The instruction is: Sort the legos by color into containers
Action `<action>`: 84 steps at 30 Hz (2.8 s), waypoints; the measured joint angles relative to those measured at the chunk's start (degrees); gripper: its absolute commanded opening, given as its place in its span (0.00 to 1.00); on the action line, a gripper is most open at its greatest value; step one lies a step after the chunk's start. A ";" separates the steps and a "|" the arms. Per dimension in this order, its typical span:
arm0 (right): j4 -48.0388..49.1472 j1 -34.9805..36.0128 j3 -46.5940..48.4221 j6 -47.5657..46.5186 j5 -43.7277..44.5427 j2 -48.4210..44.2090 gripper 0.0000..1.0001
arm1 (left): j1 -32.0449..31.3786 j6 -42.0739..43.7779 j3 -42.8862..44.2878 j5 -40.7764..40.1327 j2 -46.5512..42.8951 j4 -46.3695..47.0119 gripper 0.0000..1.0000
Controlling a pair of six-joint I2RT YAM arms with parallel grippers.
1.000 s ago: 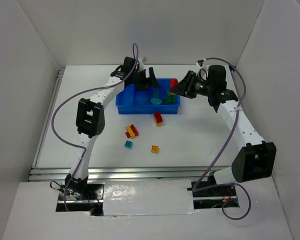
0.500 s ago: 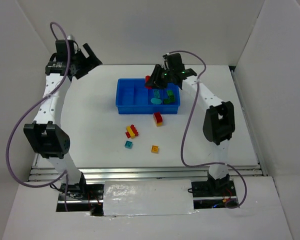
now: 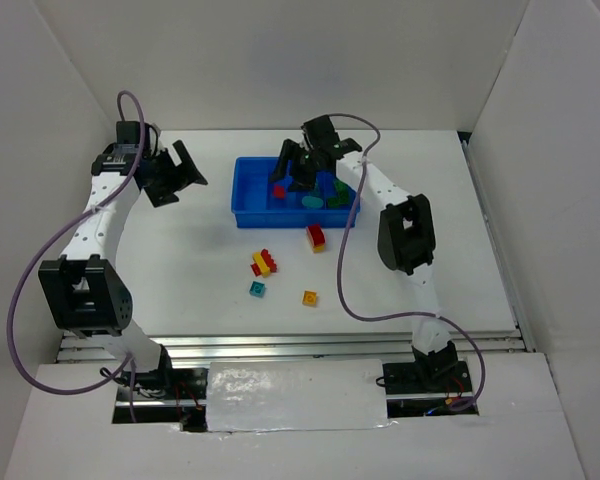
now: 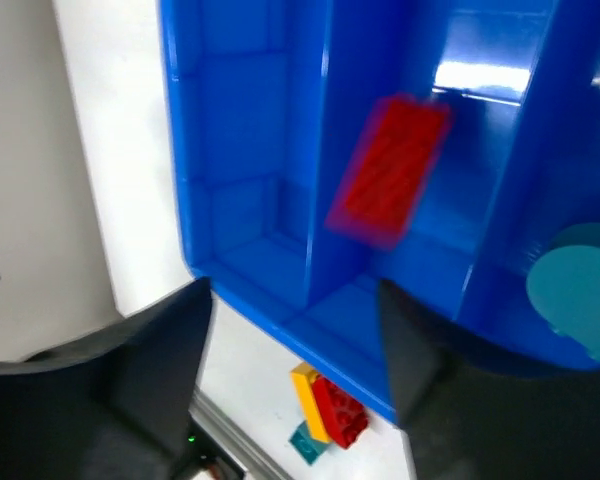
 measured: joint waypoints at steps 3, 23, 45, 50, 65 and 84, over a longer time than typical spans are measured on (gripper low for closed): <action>-0.04 -0.28 1.49 -0.44 -1.14 0.00 0.92 | -0.04 0.31 0.00 2.60 -0.92 0.74 1.00; -8.33 7.02 -32.70 -23.02 18.95 -33.44 0.84 | -0.04 1.20 0.09 9.11 0.07 3.26 0.99; -6.23 7.15 -33.07 -25.14 24.52 -19.10 0.60 | -1.05 1.33 1.36 10.32 1.22 3.17 1.00; -4.20 7.19 -33.07 -24.81 22.88 -19.06 0.33 | -1.05 1.36 1.36 10.27 1.29 2.99 0.99; -1.57 7.39 -34.71 -19.32 -0.48 -34.45 0.00 | -1.31 0.22 -4.98 27.41 0.50 12.66 0.99; 55.06 -2.32 -40.63 26.56 -33.73 -36.13 0.00 | -10.10 -51.60 -21.77 60.24 0.39 93.15 0.79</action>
